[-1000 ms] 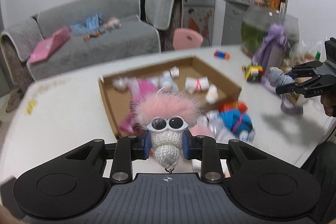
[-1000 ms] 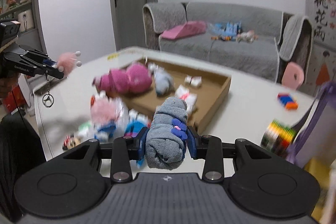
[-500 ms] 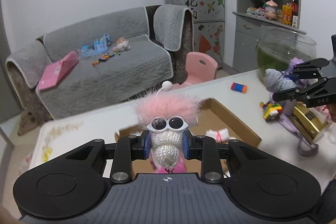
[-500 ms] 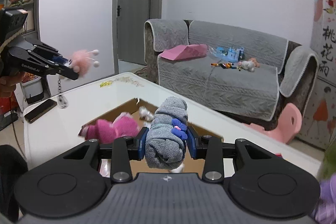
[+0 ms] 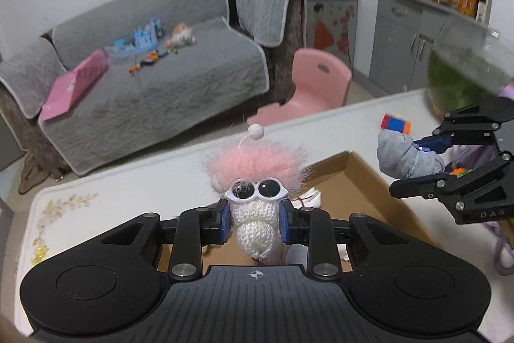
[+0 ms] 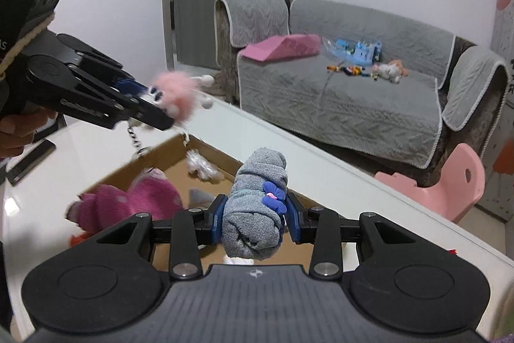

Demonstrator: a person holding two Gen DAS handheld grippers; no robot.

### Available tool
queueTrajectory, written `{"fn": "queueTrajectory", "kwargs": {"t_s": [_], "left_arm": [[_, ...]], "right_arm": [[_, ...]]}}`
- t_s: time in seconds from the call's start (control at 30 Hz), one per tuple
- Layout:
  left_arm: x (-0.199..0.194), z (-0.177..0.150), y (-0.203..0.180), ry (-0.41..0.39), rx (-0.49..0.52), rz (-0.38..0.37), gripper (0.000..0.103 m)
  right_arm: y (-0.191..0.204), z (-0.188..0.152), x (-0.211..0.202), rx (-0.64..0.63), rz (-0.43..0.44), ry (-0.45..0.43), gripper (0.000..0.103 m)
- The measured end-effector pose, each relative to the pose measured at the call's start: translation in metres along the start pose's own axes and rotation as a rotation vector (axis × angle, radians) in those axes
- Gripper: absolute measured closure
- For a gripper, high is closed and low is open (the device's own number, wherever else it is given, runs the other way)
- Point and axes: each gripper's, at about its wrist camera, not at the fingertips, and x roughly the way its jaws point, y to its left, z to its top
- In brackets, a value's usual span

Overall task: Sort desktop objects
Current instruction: 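Carry the pink keychain doll and grey sock over the tray and open both grippers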

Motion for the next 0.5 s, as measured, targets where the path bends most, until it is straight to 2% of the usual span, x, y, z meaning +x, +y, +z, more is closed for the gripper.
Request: {"fn": "queueTrajectory", "kwargs": {"t_s": [0.2,0.5], "left_arm": [[0.042,-0.004,0.000,0.050,-0.001,-0.006,0.069],[0.084,-0.006,-0.005,0.114,0.002,0.002,0.068]], "right_arm": [[-0.006,-0.004,0.026,-0.004,-0.007,0.052,0.068],[-0.008,-0.017,0.056,-0.025,-0.033,0.140,0.068]]}}
